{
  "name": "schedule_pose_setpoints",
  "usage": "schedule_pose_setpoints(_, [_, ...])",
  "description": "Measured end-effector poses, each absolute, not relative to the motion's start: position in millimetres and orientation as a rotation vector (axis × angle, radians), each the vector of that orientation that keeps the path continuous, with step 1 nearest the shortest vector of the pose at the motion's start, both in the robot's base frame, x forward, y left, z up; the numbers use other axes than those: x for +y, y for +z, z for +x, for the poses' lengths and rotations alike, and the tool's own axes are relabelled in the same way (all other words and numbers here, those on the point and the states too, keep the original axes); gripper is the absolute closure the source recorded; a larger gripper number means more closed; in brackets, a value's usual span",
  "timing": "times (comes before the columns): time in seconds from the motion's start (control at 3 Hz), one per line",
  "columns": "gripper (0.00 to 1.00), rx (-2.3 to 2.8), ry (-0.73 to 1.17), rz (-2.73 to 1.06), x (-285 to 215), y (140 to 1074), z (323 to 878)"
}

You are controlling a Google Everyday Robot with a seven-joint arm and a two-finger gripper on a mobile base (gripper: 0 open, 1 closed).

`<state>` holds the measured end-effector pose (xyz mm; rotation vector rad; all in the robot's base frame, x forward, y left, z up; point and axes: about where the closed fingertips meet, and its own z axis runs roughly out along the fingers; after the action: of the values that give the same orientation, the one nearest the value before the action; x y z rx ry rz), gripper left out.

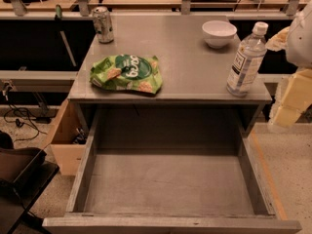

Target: Move blue plastic bottle near 7up can

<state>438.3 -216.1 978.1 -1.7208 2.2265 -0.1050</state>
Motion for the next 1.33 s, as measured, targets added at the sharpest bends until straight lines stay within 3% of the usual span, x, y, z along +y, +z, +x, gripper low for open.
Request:
schedule_pose_setpoints(0.67, [0.00, 2.197, -0.078, -1.540, -225, 984, 448])
schedule_pose_setpoints(1.33, [0.00, 2.078, 0.100, -1.089, -278, 954, 454])
